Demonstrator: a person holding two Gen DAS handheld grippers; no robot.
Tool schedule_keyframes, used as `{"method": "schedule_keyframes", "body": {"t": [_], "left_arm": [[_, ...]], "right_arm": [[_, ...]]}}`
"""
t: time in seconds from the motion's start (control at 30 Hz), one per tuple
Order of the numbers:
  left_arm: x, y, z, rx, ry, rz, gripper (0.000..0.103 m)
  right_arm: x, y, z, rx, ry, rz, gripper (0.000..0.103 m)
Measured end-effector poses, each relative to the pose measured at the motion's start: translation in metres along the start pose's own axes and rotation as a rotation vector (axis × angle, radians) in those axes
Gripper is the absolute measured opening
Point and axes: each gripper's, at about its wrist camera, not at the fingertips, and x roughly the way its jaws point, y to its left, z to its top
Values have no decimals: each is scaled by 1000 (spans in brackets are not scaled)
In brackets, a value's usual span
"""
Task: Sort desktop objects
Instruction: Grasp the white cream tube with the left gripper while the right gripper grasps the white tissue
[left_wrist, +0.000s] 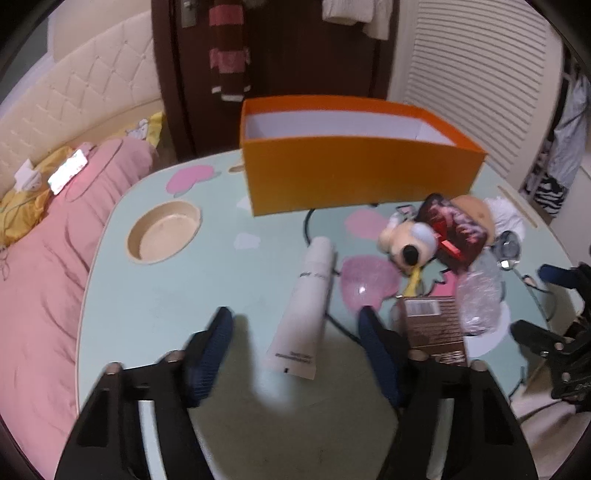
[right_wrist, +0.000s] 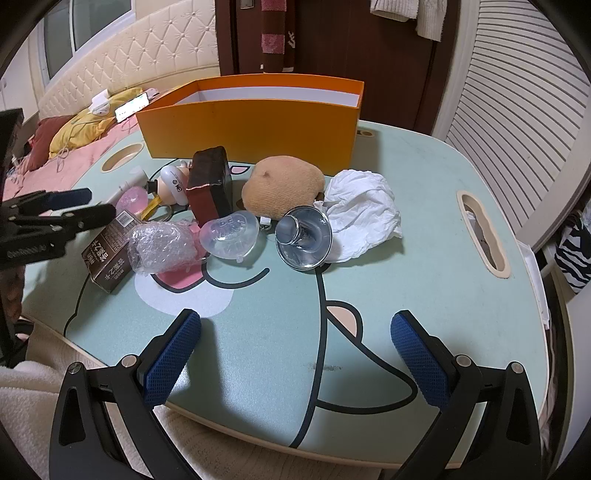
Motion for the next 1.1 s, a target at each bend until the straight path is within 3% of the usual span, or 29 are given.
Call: {"method": "schedule_keyframes", "body": {"t": [0.1,0.17,0.23,0.43,0.63,0.73,0.83,0.97,1.1], "left_arm": [[-2,1,-1,-11,-14,13,48],[-4,0,-3,-12,-32,17,22],[-9,-2,-6,-7,-69,28,15],[-48,-12,-12,39,-271,-13,10],[-60,-27,-18,101,-324,-2,7],[-60,-14,-15,58,-324,-5,10],[-51,6,-10,-26,-287,-3,49],[-37,19,-3,-89,-219,-53,50],[-28,7,-1,-38,-189,-67,50]], "right_arm": [[0,0,0,0,0,0,103],[0,0,0,-1,0,1,103],[0,0,0,-1,0,1,103],[0,-1,0,-2,-4,5,103],[-2,-5,1,14,-14,33,102],[-10,-19,4,84,-58,81,87],[-20,-35,14,167,-122,121,87],[-29,-56,30,249,-226,121,87],[-9,-62,55,198,-195,18,87]]}}
